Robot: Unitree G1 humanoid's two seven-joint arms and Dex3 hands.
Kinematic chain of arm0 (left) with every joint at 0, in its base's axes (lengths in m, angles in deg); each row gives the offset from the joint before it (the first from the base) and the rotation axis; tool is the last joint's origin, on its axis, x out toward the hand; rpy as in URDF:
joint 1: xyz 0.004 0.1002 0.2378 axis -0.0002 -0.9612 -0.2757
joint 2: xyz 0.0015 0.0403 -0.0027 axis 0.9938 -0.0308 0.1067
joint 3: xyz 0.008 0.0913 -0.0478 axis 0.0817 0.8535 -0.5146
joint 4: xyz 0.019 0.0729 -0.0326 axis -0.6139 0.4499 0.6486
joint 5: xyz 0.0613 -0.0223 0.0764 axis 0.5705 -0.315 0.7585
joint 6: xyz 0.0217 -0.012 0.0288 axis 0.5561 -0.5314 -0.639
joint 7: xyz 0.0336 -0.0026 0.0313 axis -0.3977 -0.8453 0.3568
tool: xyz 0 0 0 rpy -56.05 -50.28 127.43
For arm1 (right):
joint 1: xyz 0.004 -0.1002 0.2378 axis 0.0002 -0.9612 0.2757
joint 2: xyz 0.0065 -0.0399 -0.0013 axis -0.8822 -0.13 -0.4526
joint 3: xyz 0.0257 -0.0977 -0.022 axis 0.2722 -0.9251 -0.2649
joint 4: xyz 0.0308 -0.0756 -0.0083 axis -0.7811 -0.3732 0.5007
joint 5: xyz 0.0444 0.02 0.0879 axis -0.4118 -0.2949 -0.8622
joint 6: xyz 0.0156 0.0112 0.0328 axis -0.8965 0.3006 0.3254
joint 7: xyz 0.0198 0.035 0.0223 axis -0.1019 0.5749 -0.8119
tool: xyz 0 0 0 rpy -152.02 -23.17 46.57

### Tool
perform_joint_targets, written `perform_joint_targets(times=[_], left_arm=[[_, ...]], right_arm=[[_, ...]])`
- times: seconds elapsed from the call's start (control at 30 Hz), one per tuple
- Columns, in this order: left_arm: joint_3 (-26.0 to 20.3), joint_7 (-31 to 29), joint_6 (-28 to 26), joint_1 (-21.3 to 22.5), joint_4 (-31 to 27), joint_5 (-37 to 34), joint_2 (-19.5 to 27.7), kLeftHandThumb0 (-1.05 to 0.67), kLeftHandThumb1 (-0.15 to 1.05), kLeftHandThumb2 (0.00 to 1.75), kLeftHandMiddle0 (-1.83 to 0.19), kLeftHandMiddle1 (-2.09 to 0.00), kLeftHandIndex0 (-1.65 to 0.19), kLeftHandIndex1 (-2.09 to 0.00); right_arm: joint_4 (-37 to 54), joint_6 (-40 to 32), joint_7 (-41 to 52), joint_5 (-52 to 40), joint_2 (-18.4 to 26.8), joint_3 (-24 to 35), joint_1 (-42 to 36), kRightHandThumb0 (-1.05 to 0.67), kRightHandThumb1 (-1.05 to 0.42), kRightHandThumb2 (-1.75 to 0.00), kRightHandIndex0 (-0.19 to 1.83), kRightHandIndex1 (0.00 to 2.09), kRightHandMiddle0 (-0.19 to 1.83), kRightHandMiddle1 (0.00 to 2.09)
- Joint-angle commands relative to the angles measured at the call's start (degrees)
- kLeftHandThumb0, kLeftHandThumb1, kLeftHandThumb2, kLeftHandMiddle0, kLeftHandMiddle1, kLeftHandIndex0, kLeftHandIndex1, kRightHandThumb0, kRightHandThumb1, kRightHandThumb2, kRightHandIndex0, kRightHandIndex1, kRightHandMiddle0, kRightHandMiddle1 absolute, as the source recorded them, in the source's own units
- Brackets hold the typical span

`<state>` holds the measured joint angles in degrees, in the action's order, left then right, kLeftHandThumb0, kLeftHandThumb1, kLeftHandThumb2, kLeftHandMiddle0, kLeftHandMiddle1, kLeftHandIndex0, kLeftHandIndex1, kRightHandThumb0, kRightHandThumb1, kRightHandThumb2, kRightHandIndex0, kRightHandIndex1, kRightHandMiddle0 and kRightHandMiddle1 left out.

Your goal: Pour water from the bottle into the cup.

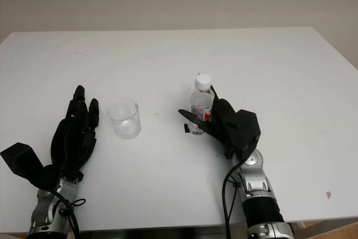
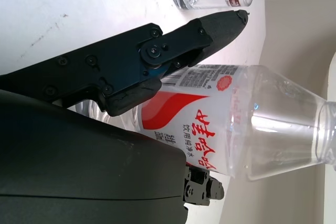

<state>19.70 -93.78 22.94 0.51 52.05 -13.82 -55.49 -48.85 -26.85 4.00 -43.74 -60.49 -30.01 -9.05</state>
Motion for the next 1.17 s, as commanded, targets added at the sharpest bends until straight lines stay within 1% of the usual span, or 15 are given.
perform_joint_targets(times=[0.0,0.13,0.3,0.47,0.6,0.73,1.0,1.13], left_arm=[[-0.13,0.32,-0.9,-1.99,2.12,0.29,0.19,-0.76,1.05,0.45,0.17,-0.06,0.18,-0.05],[-0.01,0.67,-1.12,-2.06,1.81,0.74,0.6,-0.76,1.05,0.45,0.16,-0.06,0.17,-0.06],[-0.07,0.03,-0.86,-1.89,2.04,0.33,0.98,-0.76,1.05,0.45,0.17,-0.05,0.18,-0.05],[-0.3,-0.37,-1.08,-1.48,2.48,-0.23,0.97,-0.75,1.05,0.44,0.18,-0.05,0.19,-0.05],[-0.31,0.1,-1.65,-1.44,2.18,-0.28,0.77,-0.75,1.05,0.42,0.17,-0.06,0.18,-0.06],[-0.03,0.4,-1.46,-1.52,2.21,0.36,0.95,-0.76,1.05,0.44,0.16,-0.06,0.18,-0.06],[0.13,0.22,-0.57,-1.54,2.64,0.35,0.75,-0.75,1.05,0.45,0.18,-0.05,0.19,-0.05],[0.27,0.23,-0.18,-1.96,2.61,0.42,0.54,-0.75,1.05,0.46,0.18,-0.05,0.19,-0.05]], right_arm=[[1.57,-0.45,0.91,-1.41,0.6,0.92,-0.76,-0.88,-0.92,-0.05,-0.19,0.0,-0.19,0.0],[2.24,-0.1,2.19,-2.91,1.0,1.82,-1.61,-0.9,-0.92,-0.05,-0.19,0.0,-0.19,0.0],[5.75,-1.34,1.99,-2.4,2.69,2.55,-4.34,-0.99,-0.93,-0.06,-0.19,0.0,-0.19,0.0],[7.17,-1.32,1.74,-2.46,3.3,3.03,-6.06,-1.04,-0.94,-0.06,-0.19,0.0,-0.19,0.0],[7.47,-0.5,1.16,-2.77,3.08,3.68,-7.4,-1.04,-0.93,-0.05,-0.19,0.0,-0.19,0.0],[7.24,0.62,0.08,-1.9,2.98,3.8,-8.17,-1.02,-0.94,-0.06,-0.19,0.0,-0.19,0.0],[5.53,2.63,-2.04,-0.95,2.19,3.41,-8.04,-1.02,-0.94,-0.06,-0.19,0.0,-0.19,0.0],[3.71,4.77,-0.27,-2.39,1.02,3.04,-7.35,-1.0,-0.93,-0.05,-0.19,0.0,-0.19,0.0]])
